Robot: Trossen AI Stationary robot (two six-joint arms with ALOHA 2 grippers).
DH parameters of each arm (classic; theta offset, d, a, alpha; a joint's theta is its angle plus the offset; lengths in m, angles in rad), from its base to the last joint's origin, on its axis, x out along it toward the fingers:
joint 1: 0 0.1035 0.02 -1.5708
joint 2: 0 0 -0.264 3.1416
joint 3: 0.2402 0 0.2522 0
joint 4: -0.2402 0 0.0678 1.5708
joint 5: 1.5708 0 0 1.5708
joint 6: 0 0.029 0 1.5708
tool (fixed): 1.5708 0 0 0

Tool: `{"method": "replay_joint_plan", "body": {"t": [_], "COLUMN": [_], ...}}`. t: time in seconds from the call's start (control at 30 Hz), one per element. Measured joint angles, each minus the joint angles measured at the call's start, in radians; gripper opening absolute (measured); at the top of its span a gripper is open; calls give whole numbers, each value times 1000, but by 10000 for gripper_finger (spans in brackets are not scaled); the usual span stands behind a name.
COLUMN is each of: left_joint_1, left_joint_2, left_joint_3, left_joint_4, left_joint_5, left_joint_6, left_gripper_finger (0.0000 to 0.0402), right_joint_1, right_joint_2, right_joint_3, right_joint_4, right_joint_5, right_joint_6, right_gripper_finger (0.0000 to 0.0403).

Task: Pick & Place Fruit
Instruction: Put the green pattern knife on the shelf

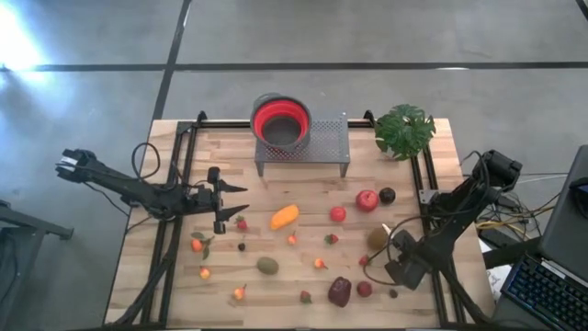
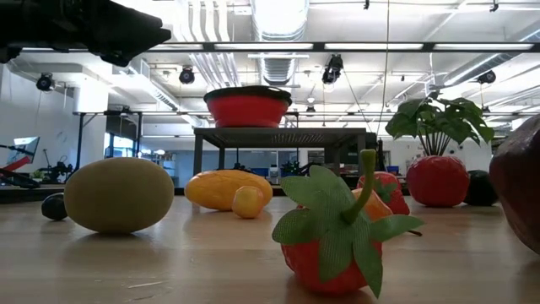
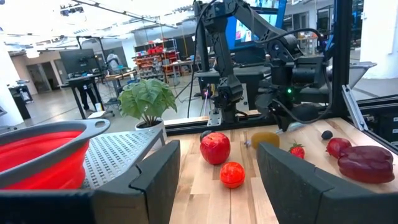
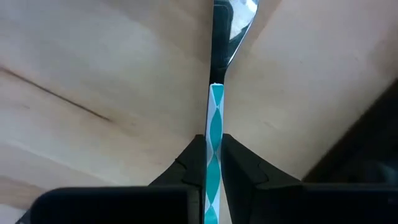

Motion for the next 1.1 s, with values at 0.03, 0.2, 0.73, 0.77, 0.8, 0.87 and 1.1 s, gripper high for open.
{"method": "replay_joint_plan", "body": {"t": [0.03, 0.2, 0.73, 0.77, 0.8, 0.87, 1.1], "left_joint_1": [0, 0, 0, 0, 0, 0, 0], "left_joint_2": [0, 0, 0, 0, 0, 0, 0], "left_joint_3": [0, 0, 0, 0, 0, 0, 0], "left_joint_4": [0, 0, 0, 0, 0, 0, -1], "left_joint_5": [0, 0, 0, 0, 0, 0, 0], "left_joint_6": [0, 0, 0, 0, 0, 0, 1], "left_gripper_finger": [218, 218, 218, 218, 218, 218, 218], "right_joint_1": [0, 0, -129, -156, -184, -244, -488], "right_joint_2": [-10, -76, -239, -238, -235, -231, -224], "right_joint_3": [0, 0, 131, 148, 166, 200, 332], "right_joint_4": [-16, -66, -257, -271, -284, -295, -331], "right_joint_5": [1, 20, 275, 275, 276, 276, 277], "right_joint_6": [1, 18, -173, -212, -253, -340, -632], "right_gripper_finger": [27, 27, 27, 27, 27, 27, 27]}}
